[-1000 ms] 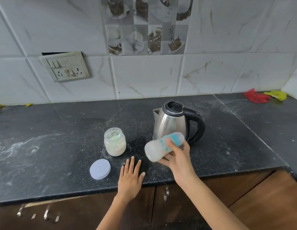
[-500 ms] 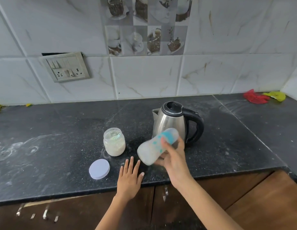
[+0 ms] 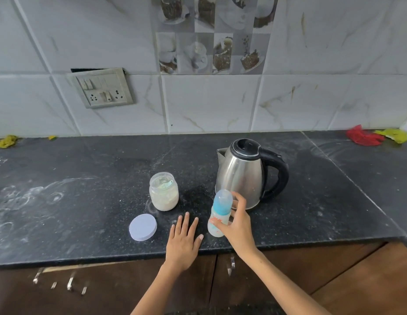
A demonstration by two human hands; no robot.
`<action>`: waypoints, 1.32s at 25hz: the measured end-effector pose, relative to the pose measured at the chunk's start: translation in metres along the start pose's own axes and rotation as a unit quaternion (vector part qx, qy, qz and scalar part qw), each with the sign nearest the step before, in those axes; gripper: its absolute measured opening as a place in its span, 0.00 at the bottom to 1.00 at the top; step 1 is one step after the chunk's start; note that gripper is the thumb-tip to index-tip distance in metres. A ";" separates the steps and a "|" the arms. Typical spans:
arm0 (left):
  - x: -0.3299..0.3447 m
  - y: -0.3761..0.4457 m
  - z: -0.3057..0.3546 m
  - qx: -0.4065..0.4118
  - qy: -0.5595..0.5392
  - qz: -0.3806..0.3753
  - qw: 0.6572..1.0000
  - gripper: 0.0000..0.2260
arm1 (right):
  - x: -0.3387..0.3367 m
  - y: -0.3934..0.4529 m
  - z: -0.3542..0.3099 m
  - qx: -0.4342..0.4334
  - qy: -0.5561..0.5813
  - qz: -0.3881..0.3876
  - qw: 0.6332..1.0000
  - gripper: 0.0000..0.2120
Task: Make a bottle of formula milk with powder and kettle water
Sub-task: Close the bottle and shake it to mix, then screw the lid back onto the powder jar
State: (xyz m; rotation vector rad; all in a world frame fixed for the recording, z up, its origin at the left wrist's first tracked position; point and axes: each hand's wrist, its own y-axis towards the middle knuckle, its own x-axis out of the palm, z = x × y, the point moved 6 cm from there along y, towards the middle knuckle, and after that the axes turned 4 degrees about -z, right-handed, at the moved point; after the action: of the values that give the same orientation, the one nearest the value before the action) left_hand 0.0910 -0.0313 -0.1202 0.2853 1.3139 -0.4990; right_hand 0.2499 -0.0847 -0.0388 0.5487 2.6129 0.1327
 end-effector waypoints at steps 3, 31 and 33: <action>0.000 -0.001 0.000 0.002 0.001 0.000 1.000 0.47 | 0.006 -0.005 0.010 -0.006 -0.006 -0.006 1.000 0.42; -0.095 -0.032 -0.120 -0.095 -0.283 0.120 0.947 0.36 | 0.122 0.001 -0.045 -0.004 -0.004 -0.114 0.993 0.19; -0.113 -0.035 -0.104 -0.031 -0.282 0.154 0.947 0.36 | 0.126 0.005 -0.064 -0.048 -0.026 -0.177 0.983 0.25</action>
State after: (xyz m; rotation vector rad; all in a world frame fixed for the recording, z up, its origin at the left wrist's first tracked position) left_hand -0.0344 0.0087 -0.0336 0.2639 0.7078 -0.2441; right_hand 0.1199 -0.0298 -0.0341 0.0492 2.5893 0.1257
